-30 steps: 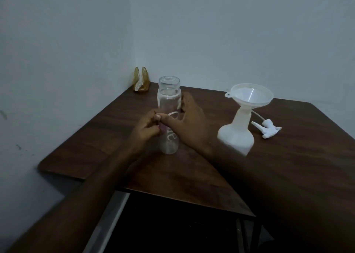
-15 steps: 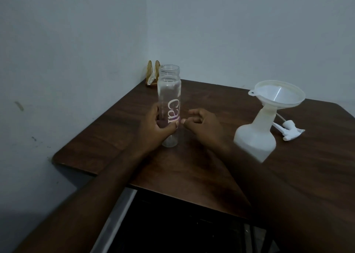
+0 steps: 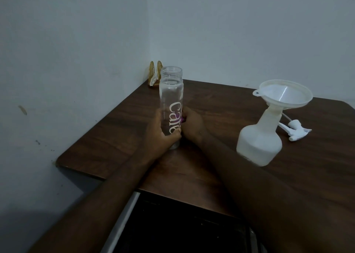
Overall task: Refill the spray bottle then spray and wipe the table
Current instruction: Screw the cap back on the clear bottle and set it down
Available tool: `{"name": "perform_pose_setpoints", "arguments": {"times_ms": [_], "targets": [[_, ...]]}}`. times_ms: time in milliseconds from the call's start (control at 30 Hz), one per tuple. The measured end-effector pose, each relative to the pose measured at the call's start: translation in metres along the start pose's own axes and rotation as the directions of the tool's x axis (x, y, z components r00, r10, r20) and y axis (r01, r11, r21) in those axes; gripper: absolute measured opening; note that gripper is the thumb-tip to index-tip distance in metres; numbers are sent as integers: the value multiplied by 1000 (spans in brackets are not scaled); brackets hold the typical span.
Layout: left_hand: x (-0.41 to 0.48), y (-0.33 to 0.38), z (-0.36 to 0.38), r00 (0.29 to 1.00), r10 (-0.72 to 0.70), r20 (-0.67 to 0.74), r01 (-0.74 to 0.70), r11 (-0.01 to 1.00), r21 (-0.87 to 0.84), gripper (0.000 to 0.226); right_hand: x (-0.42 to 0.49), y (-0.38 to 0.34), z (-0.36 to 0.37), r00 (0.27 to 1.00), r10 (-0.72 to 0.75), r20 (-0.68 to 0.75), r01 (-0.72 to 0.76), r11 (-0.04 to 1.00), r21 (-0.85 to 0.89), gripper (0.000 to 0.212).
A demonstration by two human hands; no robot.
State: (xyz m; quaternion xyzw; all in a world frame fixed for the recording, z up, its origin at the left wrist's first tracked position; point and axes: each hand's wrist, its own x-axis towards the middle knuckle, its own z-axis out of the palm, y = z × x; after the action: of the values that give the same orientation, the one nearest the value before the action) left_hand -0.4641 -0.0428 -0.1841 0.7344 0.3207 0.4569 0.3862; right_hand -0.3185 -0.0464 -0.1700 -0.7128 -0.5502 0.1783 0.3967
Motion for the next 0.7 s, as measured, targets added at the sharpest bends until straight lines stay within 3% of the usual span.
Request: {"name": "perform_pose_setpoints", "arguments": {"times_ms": [67, 233, 500, 700], "targets": [[0, 0, 1, 1000, -7, -5, 7, 1000, 11, 63, -3, -1, 0, 998, 24, -51, -20, 997, 73, 40], [0, 1, 1, 999, -1, -53, 1, 1000, 17, 57, -18, -15, -23, 969, 114, -218, -28, 930, 366, 67], [4, -1, 0, 995, -31, -94, 34, 999, 33, 65, -52, -74, -71, 934, -185, -306, 263, 934, 240, 75], [5, -2, -2, 996, -22, -90, 27, 998, 59, 66, -63, -98, -91, 904, -306, -298, 350, 930, 107, 51]]}}
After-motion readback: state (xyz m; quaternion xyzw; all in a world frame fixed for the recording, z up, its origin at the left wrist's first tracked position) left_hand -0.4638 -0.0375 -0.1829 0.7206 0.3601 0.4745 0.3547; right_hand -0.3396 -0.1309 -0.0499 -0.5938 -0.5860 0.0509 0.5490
